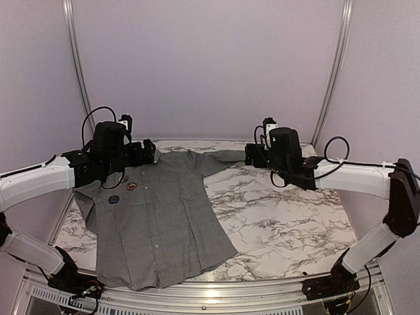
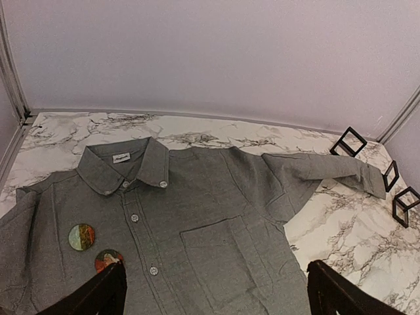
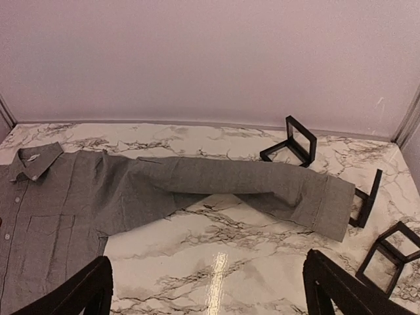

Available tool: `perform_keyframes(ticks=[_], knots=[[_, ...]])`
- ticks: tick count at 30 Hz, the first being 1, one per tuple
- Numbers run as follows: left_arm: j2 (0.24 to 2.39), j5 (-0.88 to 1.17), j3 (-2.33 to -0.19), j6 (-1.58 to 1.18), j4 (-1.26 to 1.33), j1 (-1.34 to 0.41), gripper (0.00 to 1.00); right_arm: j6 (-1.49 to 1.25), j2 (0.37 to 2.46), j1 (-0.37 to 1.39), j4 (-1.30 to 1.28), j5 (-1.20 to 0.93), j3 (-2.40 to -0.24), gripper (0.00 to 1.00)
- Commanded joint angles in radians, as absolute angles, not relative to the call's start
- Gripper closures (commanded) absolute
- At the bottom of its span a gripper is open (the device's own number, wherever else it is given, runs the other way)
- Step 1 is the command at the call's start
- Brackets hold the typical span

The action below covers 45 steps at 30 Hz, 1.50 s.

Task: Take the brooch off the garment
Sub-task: Adjust the flattened clothing at the center of the board.

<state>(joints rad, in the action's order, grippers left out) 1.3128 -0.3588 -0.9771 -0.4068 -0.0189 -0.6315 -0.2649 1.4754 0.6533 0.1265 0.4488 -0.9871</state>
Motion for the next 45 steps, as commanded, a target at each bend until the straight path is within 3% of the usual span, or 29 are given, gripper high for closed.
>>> perform_keyframes(ticks=[1, 12, 32, 35, 39, 45], knots=[[1.341, -0.340, -0.993, -0.478, -0.075, -0.603, 0.01, -0.296, 1.639, 0.745, 0.018, 0.421, -1.113, 0.02], [1.332, -0.329, -0.950, -0.527, -0.112, -0.553, 0.01, -0.353, 1.996, 0.857, -0.144, 0.316, -1.318, 0.06], [1.307, -0.338, -0.907, -0.549, -0.116, -0.549, 0.01, -0.432, 2.150, 0.931, -0.252, 0.318, -1.331, 0.21], [1.305, -0.338, -0.902, -0.551, -0.116, -0.549, 0.01, -0.447, 2.141, 0.932, -0.252, 0.325, -1.306, 0.29], [1.304, -0.335, -0.895, -0.559, -0.113, -0.549, 0.01, -0.460, 2.118, 0.933, -0.254, 0.340, -1.273, 0.49], [1.302, -0.329, -0.882, -0.566, -0.105, -0.549, 0.01, -0.473, 2.082, 0.932, -0.266, 0.367, -1.244, 0.89]])
